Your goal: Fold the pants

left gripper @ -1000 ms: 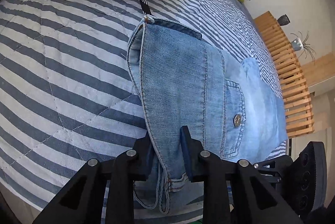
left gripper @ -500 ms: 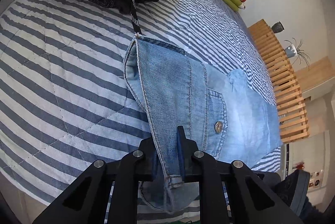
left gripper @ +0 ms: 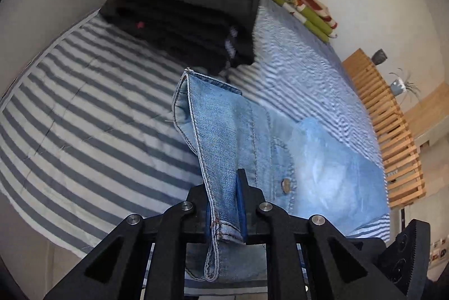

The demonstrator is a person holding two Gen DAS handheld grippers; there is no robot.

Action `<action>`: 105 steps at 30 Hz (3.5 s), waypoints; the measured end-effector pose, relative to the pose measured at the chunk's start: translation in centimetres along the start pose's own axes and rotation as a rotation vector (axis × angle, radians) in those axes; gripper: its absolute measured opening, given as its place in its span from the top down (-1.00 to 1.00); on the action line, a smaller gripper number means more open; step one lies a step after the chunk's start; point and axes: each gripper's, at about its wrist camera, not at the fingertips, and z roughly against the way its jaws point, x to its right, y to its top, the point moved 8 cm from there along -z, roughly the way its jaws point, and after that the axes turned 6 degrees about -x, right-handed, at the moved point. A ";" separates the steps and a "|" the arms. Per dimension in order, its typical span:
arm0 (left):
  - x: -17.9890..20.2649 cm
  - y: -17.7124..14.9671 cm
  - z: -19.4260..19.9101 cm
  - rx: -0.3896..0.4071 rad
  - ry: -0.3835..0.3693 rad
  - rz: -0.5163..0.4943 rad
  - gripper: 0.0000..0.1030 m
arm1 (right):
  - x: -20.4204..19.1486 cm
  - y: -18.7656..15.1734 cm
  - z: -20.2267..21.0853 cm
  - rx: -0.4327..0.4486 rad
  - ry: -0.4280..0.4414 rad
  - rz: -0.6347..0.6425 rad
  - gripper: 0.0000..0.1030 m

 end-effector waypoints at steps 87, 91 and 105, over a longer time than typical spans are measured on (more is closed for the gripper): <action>47.7 -23.5 -21.3 -0.471 -0.130 -1.038 -0.25 | 51.6 -62.6 35.2 0.372 -0.361 -1.771 0.70; 47.1 -21.8 -19.8 -0.472 -0.186 -0.940 -0.25 | 51.4 -60.9 37.0 0.404 -0.424 -1.729 0.77; 25.1 -4.1 -6.0 -0.111 -0.011 -0.510 -0.24 | 47.4 -36.9 39.7 0.415 -0.507 -1.256 0.78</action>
